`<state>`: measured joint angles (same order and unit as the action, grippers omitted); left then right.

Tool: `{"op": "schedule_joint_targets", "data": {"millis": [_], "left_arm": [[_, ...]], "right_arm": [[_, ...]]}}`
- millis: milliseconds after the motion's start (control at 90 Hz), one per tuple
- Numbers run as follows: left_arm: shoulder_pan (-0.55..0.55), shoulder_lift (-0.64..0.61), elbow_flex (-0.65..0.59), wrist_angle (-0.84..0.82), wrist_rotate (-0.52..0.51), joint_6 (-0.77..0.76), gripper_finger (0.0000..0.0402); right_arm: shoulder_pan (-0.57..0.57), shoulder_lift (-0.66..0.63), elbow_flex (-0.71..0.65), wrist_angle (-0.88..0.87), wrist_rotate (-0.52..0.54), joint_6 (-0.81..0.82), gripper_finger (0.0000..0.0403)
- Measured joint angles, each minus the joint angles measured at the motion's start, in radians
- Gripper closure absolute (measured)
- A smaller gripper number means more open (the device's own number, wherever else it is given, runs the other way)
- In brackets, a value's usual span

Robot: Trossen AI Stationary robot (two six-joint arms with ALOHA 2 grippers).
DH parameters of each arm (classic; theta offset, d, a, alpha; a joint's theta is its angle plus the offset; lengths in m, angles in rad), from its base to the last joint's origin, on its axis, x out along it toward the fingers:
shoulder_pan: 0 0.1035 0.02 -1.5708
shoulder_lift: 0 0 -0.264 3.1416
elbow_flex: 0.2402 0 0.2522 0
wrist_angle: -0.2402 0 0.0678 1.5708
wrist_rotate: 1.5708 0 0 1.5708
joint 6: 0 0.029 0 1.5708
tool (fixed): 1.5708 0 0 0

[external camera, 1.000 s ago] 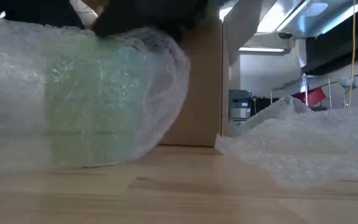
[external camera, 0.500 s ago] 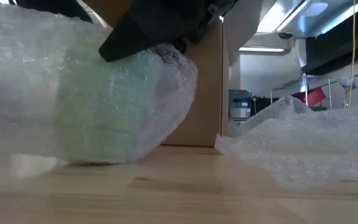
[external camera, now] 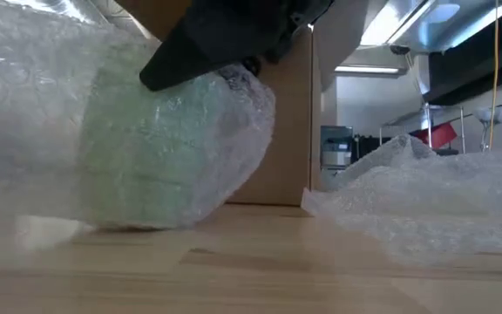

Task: Wrap mug
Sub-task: Wrap the green mug with bubble wrap

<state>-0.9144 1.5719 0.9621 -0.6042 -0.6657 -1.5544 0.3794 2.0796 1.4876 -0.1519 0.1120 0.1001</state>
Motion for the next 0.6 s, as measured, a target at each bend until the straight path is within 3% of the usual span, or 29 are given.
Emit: {"op": "schedule_joint_targets", "data": {"millis": [133, 222, 456, 600], "left_arm": [[0.045, -0.001, 0.0, 0.138, -0.148, 0.135, 0.0231], [0.079, -0.022, 0.001, 0.19, -0.193, 0.222, 0.0231], [0.19, -0.022, 0.001, 0.36, -0.158, 0.463, 0.0231], [0.25, -0.001, -0.005, 0.373, -0.082, 0.51, 0.0231]], "right_arm": [[0.0, 0.0, 0.0, 0.005, 0.001, 0.0, 0.0166], [0.0, 0.0, 0.0, 0.006, 0.001, -0.001, 0.0166], [0.0, 0.0, -0.001, 0.023, 0.001, -0.002, 0.0166], [0.0, 0.0, -0.001, 0.022, 0.002, -0.002, 0.0166]]}}
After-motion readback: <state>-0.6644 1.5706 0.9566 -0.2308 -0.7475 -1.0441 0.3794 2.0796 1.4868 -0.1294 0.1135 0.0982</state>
